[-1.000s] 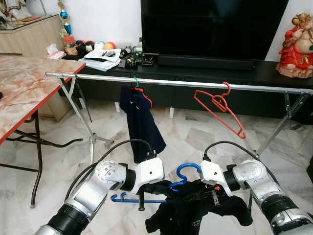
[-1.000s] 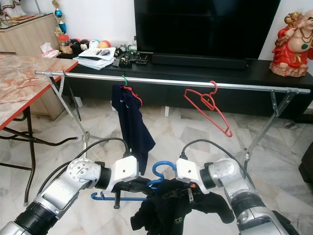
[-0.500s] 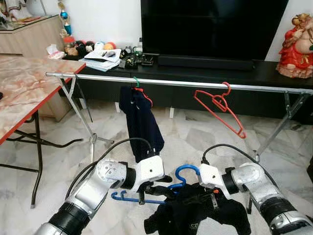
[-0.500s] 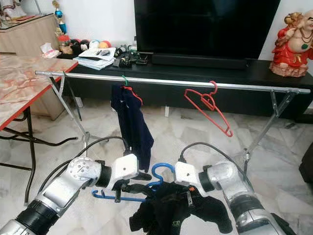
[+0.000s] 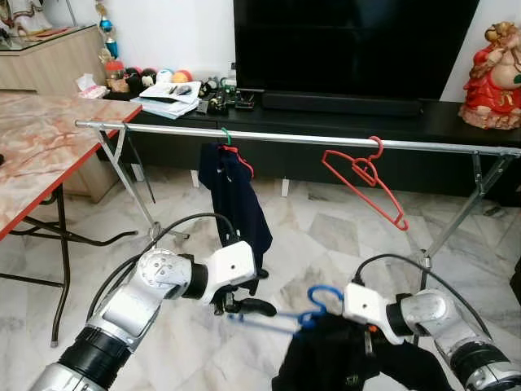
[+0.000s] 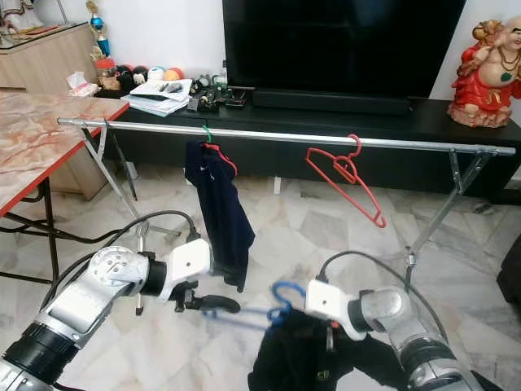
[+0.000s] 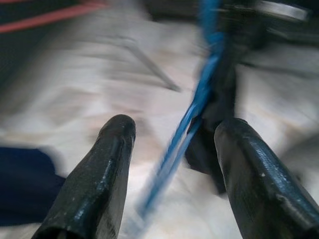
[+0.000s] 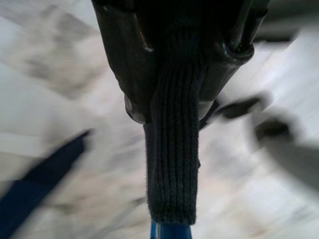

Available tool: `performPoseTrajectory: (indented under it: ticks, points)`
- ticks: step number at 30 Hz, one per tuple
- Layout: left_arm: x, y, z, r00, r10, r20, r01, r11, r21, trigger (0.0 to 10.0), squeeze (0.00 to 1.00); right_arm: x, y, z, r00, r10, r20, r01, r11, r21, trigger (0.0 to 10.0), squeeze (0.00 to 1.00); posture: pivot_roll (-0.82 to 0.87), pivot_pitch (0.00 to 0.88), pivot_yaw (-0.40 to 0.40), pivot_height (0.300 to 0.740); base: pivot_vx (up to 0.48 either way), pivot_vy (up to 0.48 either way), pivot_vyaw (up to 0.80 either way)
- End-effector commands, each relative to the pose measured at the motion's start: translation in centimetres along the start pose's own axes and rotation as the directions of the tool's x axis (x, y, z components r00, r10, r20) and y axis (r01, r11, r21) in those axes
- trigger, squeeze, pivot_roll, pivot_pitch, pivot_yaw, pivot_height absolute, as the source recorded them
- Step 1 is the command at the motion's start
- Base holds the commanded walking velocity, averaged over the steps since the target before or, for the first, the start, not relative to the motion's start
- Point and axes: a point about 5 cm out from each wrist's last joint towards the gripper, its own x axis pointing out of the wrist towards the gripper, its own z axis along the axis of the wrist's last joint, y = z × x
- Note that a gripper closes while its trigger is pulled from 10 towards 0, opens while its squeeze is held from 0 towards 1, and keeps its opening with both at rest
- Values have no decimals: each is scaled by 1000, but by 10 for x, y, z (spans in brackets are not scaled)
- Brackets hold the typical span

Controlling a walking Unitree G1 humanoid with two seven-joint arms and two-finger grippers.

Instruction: Hang hanger

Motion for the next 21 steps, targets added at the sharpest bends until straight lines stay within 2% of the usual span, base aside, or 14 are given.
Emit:
performPoseTrajectory:
  ticks: [1, 3, 4, 5, 6, 7, 10, 14, 18, 19, 21]
  points:
    - [-8, 12, -6, 991, 137, 4, -137, 990, -15, 10000, 1000, -7, -14, 10, 991, -119, 62, 118, 993, 16, 0, 0, 116, 0, 14, 740, 0, 0, 0]
    - [-14, 22, -16, 955, 295, -17, -295, 954, -51, 10000, 1000, -12, -21, 11, 972, -218, 85, 215, 976, 44, 0, 0, 116, 1, 14, 740, 0, 0, 0]
    - [-14, 22, -16, 955, 295, -17, -295, 954, -51, 10000, 1000, -12, -21, 11, 972, -218, 85, 215, 976, 44, 0, 0, 116, 1, 14, 740, 0, 0, 0]
    - [-18, 26, -25, 926, 375, -49, -378, 923, -69, 10000, 0, -15, -23, 9, 969, -237, 70, 235, 971, 35, 0, 0, 117, 8, 18, 740, 0, 0, 0]
    - [-18, 26, -25, 926, 375, -49, -378, 923, -69, 10000, 0, -15, -23, 9, 969, -237, 70, 235, 971, 35, 0, 0, 117, 8, 18, 740, 0, 0, 0]
    - [-22, 28, -31, 906, 418, -72, -423, 902, -87, 10000, 0, -17, -22, 9, 970, -233, 70, 233, 972, 16, 0, 0, 117, 12, 22, 740, 0, 0, 0]
    - [-25, 25, -41, 897, 432, -94, -442, 887, -133, 10000, 0, -21, -24, 13, 969, -227, 95, 229, 973, -14, 0, 0, 109, 20, 25, 740, 0, 0, 0]
    - [-22, 12, -61, 907, 396, -142, -415, 898, -148, 10000, 0, -26, -34, 27, 952, -285, 107, 292, 955, -57, 0, 0, 100, 21, 34, 740, 0, 0, 0]
    - [-14, 8, -66, 911, 392, -130, -412, 887, -207, 10000, 0, -29, -40, 52, 943, -287, 169, 308, 944, -117, 0, 0, 97, 25, 38, 740, 0, 0, 0]
    - [-14, 8, -66, 911, 392, -130, -412, 887, -207, 10000, 0, -29, -40, 52, 943, -287, 169, 308, 944, -117, 0, 0, 97, 25, 38, 740, 0, 0, 0]
    - [-9, 6, -68, 917, 382, -112, -398, 883, -248, 10000, 0, -33, -42, 71, 933, -279, 226, 317, 936, -155, 0, 0, 94, 27, 39, 740, 0, 0, 0]
